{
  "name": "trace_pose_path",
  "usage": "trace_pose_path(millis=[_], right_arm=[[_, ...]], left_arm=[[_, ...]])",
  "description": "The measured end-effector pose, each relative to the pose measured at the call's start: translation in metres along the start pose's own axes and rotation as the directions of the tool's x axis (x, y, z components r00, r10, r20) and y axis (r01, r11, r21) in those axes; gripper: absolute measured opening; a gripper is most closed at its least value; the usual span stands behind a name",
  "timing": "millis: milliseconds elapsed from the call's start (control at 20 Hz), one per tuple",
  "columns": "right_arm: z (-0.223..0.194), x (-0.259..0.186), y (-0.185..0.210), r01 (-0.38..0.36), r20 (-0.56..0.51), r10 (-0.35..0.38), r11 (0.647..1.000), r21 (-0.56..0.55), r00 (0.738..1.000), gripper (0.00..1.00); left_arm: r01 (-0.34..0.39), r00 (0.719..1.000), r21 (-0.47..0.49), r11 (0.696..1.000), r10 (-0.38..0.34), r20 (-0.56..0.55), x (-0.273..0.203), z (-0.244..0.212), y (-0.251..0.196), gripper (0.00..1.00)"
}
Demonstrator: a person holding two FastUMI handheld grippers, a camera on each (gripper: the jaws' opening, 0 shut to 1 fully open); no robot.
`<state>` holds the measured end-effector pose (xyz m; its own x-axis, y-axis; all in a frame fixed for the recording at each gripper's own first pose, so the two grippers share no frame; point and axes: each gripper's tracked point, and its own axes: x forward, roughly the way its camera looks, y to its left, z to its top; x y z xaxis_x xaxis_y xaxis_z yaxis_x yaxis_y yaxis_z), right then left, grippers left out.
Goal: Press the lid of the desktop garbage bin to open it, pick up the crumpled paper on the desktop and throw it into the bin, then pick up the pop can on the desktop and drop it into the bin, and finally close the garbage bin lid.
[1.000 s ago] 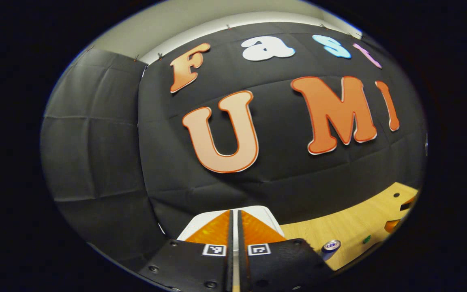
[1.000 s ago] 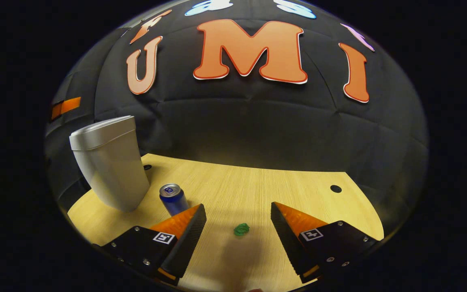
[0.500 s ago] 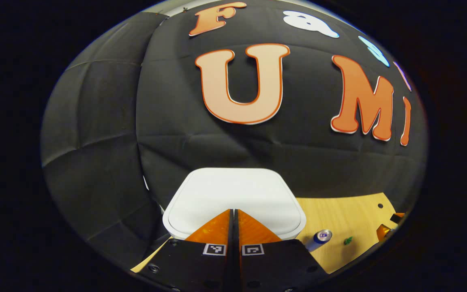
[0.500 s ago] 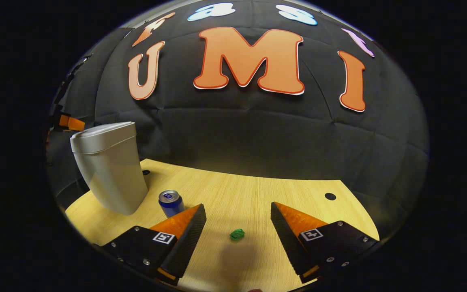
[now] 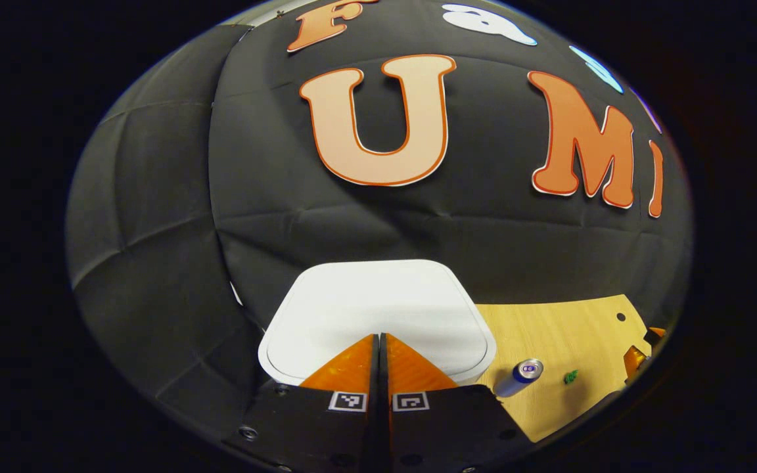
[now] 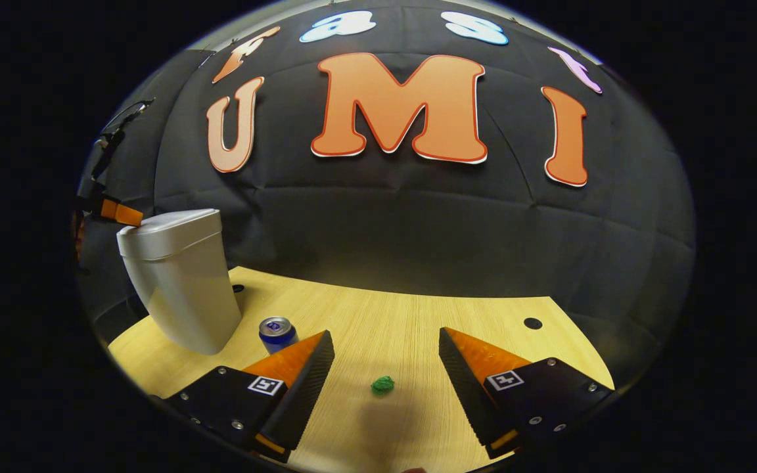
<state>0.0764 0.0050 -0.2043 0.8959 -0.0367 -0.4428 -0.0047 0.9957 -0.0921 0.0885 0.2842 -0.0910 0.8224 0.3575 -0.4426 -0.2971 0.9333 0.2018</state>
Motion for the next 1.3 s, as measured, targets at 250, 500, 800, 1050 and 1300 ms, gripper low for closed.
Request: trace_pose_path(millis=[250,500,800,1050,1300], right_arm=[[0.011,-0.006,-0.009,0.009,0.031,-0.010,1.000,0.015,0.999,0.96],[0.013,-0.011,-0.006,-0.001,0.043,0.000,1.000,0.008,0.999,0.96],[-0.025,0.015,0.006,-0.046,-0.034,0.046,0.999,0.017,0.998,0.96],[-0.104,0.073,0.006,-0.048,-0.204,0.046,0.999,-0.005,0.978,0.97],[-0.167,0.116,0.004,-0.018,-0.347,0.029,0.999,0.035,0.937,0.94]], left_arm=[[0.009,0.920,0.039,0.999,-0.023,0.392,-0.068,0.118,-0.028,0.00],[0.158,0.906,-0.079,0.984,-0.112,0.407,-0.115,0.105,-0.081,0.31],[0.217,0.880,-0.068,0.974,-0.166,0.445,-0.157,0.091,-0.108,0.96],[0.256,0.864,0.021,0.966,-0.239,0.442,-0.182,0.080,-0.143,0.93],[0.270,0.871,0.053,0.961,-0.268,0.411,-0.184,0.072,-0.156,0.94]])
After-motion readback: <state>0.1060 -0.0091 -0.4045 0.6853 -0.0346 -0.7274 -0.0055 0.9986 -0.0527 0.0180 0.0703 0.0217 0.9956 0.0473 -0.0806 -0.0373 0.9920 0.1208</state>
